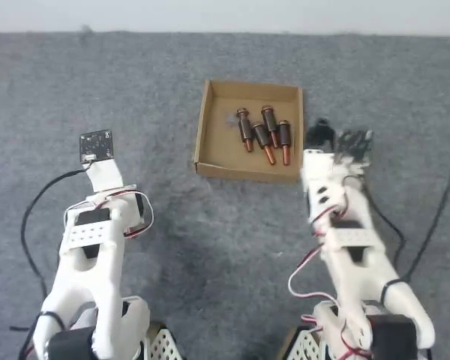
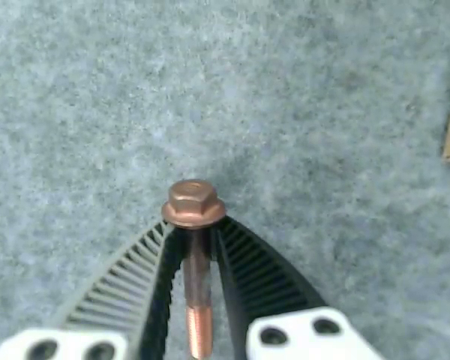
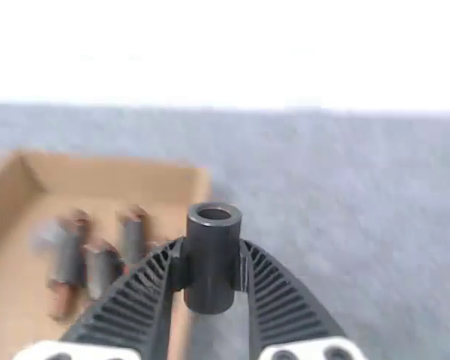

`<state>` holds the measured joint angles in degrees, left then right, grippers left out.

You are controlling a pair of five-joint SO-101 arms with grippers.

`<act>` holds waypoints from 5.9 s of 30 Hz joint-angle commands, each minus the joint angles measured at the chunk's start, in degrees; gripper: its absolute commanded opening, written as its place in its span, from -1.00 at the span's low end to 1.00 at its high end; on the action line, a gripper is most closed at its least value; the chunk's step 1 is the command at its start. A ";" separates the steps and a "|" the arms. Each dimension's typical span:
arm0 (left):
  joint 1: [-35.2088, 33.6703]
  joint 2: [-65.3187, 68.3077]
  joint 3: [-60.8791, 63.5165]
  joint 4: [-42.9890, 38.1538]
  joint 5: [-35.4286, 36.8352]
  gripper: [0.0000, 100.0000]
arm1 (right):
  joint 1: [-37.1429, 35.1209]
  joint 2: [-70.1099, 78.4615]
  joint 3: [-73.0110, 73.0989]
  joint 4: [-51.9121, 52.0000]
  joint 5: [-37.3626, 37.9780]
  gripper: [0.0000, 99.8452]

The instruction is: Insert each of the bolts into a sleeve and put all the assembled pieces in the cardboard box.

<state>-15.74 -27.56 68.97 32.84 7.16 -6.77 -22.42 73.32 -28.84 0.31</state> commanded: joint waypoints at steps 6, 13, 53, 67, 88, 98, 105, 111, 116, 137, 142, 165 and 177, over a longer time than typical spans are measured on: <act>0.09 -2.46 -0.04 -2.73 -0.53 -0.98 | -13.58 -3.03 15.03 -34.07 0.26 -0.98; 0.09 -2.55 -0.04 -2.81 -0.53 -0.98 | -20.26 -2.77 22.24 -41.98 0.18 -0.98; 12.92 -19.08 -0.31 -16.70 -0.53 -0.98 | -29.49 -2.59 22.07 -23.69 -13.80 -0.99; 27.08 -43.25 3.38 -16.62 -0.44 -0.98 | -29.85 -1.01 22.07 -23.96 -13.80 -0.99; 41.14 -39.12 2.95 -14.24 8.70 -0.98 | -31.43 21.49 22.24 -51.38 -3.87 -0.99; 37.98 -32.44 1.19 -13.36 6.42 -0.98 | -34.42 33.98 20.75 -65.10 2.20 -0.99; 38.51 -30.33 -1.19 -10.73 6.51 -0.98 | -34.15 42.15 17.41 -69.93 4.22 -0.99; 38.42 -37.45 -0.66 -5.10 6.51 -0.98 | -33.71 43.65 16.26 -70.02 4.22 -0.99; 38.42 -37.19 3.12 -7.91 6.24 -0.98 | -32.48 43.65 16.53 -71.43 3.96 -0.99; 38.51 -36.75 12.53 -20.40 6.33 -0.98 | -29.23 43.56 15.47 -71.52 3.60 -0.99; 40.35 -36.75 14.20 -20.40 6.33 -0.98 | -28.53 43.56 15.21 -71.52 0.53 -0.99; 41.05 -36.31 17.10 -20.40 3.60 -0.98 | -25.71 37.67 17.23 -71.96 0.09 -0.99; 41.05 -36.40 17.98 -20.31 7.91 -0.61 | -25.63 37.67 17.23 -71.87 0.09 -0.99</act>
<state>25.76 -63.08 87.60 13.05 13.05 -33.41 18.90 90.55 -98.90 0.84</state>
